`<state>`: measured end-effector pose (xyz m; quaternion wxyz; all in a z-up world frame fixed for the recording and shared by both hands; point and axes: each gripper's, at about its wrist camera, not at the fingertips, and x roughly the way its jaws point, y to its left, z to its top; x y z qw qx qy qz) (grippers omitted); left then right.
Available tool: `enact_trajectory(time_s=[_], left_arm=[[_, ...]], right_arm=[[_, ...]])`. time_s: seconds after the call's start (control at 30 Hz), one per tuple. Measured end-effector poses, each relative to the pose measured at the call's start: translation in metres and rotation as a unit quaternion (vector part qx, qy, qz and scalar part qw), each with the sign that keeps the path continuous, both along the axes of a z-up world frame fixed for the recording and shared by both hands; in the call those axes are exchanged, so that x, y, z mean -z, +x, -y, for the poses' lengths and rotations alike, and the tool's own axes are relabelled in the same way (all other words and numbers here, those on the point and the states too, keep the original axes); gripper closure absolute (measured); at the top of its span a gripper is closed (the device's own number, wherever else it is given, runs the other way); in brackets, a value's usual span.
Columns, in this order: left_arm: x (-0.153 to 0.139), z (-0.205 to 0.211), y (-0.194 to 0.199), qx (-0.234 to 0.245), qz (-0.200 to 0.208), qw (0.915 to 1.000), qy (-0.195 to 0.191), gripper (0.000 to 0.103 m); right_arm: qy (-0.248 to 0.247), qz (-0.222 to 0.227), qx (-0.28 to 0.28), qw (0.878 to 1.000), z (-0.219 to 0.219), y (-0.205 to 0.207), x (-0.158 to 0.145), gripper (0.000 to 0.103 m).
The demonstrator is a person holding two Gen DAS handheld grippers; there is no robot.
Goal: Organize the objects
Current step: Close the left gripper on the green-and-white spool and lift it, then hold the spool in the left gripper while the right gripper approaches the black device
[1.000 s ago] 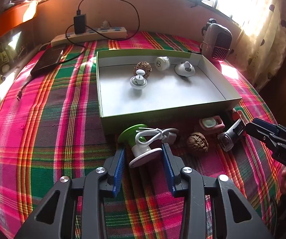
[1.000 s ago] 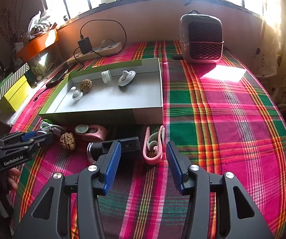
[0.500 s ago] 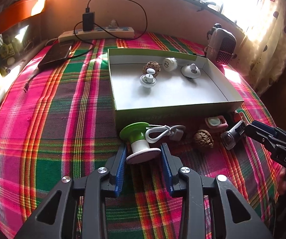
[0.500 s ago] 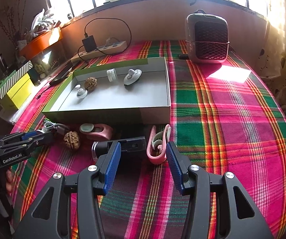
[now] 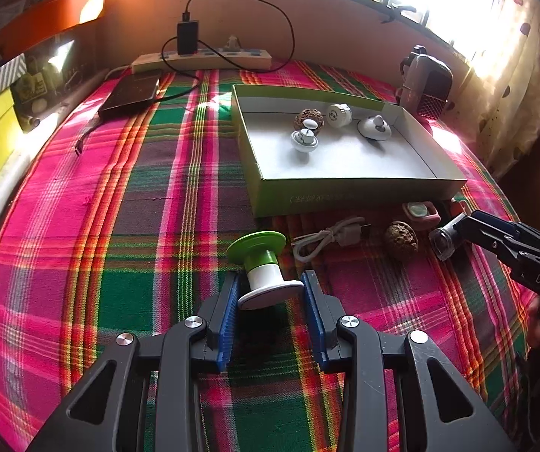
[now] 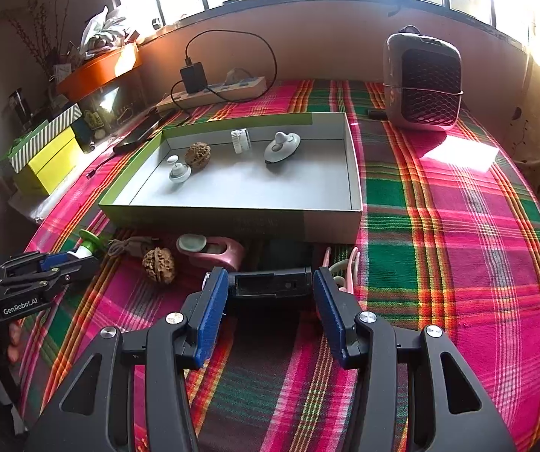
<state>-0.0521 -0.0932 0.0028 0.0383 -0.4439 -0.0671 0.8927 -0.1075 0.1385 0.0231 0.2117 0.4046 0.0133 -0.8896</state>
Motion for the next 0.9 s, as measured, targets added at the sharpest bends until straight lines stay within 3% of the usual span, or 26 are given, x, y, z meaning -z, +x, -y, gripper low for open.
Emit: enact_trajectory(time_s=[0.67,0.9], left_arm=[[-0.001,0.002,0.005,-0.003,0.000,1.0000,-0.001,0.072],[-0.001,0.002,0.004,-0.004,0.000,1.0000,-0.002,0.072]], right_arm=[[0.002,0.017,-0.072,0.997,0.018,0.035,0.003,0.055],[0.014,-0.009,-0.064,0.998,0.013,0.031,-0.002,0.055]])
